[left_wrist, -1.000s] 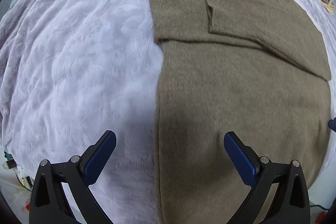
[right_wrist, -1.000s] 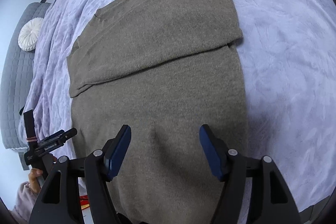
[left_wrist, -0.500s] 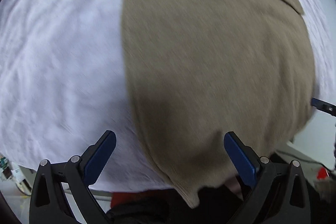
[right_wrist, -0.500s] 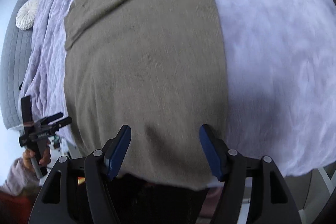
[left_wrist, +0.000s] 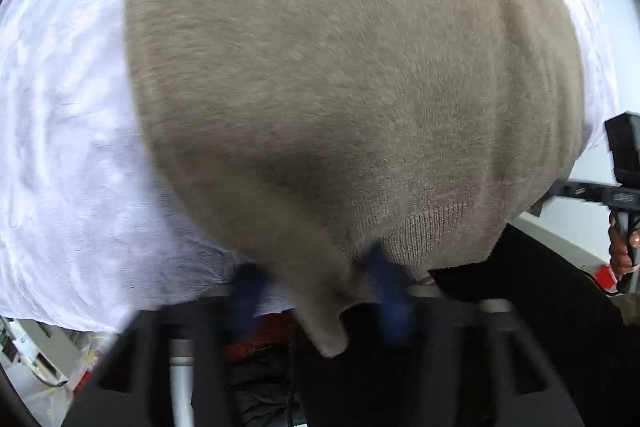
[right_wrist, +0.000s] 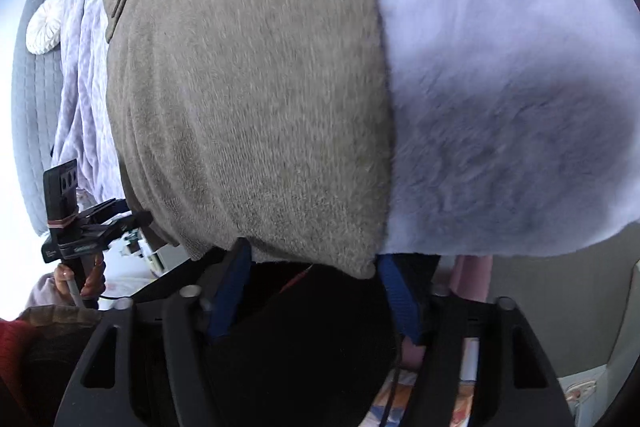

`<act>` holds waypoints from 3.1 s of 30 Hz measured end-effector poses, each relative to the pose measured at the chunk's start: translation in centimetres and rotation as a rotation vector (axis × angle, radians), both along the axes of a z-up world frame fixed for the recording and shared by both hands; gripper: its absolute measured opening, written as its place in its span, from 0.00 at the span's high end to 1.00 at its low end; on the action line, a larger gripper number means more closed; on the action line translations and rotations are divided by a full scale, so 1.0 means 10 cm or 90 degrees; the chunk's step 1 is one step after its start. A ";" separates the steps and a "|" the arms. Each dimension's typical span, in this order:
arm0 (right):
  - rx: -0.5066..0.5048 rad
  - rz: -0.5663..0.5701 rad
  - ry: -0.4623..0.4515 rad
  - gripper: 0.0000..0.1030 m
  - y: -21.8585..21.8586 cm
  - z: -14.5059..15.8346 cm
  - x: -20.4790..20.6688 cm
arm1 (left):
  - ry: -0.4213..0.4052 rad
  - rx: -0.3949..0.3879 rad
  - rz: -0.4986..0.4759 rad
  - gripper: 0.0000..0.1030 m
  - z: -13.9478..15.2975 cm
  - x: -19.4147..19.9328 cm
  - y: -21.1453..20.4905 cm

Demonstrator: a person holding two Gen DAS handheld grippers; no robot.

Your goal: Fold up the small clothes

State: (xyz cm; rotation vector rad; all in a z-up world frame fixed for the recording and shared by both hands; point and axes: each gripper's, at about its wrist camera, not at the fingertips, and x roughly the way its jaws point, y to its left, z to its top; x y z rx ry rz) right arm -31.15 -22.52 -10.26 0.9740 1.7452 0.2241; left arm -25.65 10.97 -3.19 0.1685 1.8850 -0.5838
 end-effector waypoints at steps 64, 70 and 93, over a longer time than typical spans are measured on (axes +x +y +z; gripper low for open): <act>-0.524 0.108 -0.496 0.93 -0.33 1.90 2.40 | -0.465 -0.136 0.046 0.93 1.36 3.13 -0.20; -0.527 0.076 -0.490 0.94 -0.55 1.58 3.16 | -0.498 -0.106 0.056 0.93 0.89 3.87 -0.50; -0.408 -0.058 -0.362 0.69 -1.04 0.95 3.05 | -0.462 0.008 0.124 0.19 0.40 3.78 -0.18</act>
